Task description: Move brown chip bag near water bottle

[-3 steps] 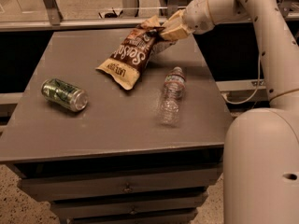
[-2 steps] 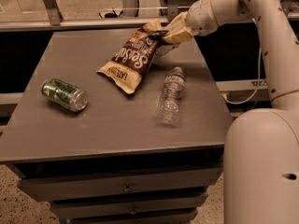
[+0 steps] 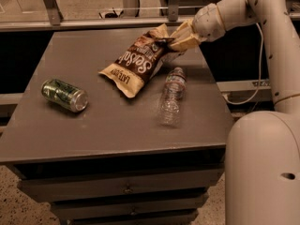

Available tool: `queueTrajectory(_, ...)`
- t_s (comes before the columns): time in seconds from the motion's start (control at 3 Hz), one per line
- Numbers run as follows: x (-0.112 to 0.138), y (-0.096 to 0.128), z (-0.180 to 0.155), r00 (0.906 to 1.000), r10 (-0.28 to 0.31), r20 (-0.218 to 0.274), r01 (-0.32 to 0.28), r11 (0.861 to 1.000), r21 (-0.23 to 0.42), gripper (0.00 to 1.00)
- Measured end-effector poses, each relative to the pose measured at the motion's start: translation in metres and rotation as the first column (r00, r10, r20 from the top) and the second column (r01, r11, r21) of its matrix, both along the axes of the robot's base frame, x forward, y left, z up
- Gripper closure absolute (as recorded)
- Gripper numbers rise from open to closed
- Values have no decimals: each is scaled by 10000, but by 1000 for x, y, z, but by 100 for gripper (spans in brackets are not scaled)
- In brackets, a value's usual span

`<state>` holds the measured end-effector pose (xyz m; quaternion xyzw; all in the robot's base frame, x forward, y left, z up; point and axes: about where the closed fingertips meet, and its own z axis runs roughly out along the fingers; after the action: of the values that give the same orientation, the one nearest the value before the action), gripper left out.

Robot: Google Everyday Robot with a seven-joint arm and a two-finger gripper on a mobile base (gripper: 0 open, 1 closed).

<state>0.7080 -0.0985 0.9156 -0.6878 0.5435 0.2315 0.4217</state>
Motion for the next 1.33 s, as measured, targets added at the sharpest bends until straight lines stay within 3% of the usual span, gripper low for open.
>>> queueTrajectory(1.33, -7, -26, -3, 10000, 35, 17, -35, 9998, -193, 100)
